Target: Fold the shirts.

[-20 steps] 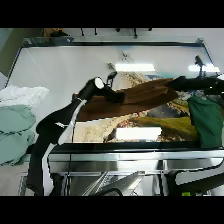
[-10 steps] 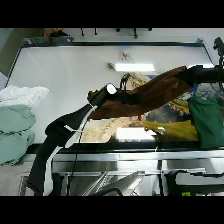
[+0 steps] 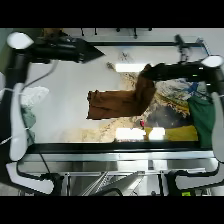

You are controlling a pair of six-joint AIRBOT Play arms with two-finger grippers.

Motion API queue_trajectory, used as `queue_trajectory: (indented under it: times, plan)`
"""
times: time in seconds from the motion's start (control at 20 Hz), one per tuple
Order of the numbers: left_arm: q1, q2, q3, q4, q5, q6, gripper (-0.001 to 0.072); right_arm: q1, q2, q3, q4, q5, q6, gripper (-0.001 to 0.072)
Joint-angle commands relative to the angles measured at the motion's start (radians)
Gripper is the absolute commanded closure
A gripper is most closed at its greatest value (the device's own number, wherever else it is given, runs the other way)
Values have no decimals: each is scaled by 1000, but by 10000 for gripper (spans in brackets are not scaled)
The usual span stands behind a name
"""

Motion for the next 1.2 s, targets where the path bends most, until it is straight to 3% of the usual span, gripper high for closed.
queue_trajectory:
  times: [0.0,0.1,0.15,0.2,0.25,0.3,0.45,0.55,0.65,0.7,0.75,0.9,1.15]
  plan:
    - [203,180,-85,-55,-94,42,691,291,-111,0,5,-306,-59,693]
    - [261,241,-162,-53,-115,85,692,440,-231,0,7,-466,-89,693]
    - [281,269,-210,-54,-123,105,692,509,-292,0,17,-589,-161,687]
    - [293,292,-260,-54,-122,111,692,573,-354,1,47,-700,-219,530]
    - [299,314,-312,-58,-122,111,692,612,-397,8,98,-740,-271,302]
    - [300,328,-353,-58,-126,111,692,632,-421,15,149,-738,-317,229]
    - [300,372,-455,-58,-130,127,692,592,-367,15,153,-640,-337,233]
    - [300,393,-493,-58,-127,135,692,495,-291,15,111,-545,-279,233]
    - [300,404,-515,-64,-129,137,692,363,-214,15,-5,-453,-181,232]
    - [300,407,-516,-61,-136,137,692,286,-182,15,-93,-404,-106,198]
    - [300,407,-516,-68,-149,137,692,217,-161,15,-178,-355,-31,79]
    - [300,407,-516,-89,-175,137,692,24,-162,7,-381,-189,145,53]
    - [300,407,-516,-88,-173,137,692,-48,-270,-61,-394,-109,138,53]
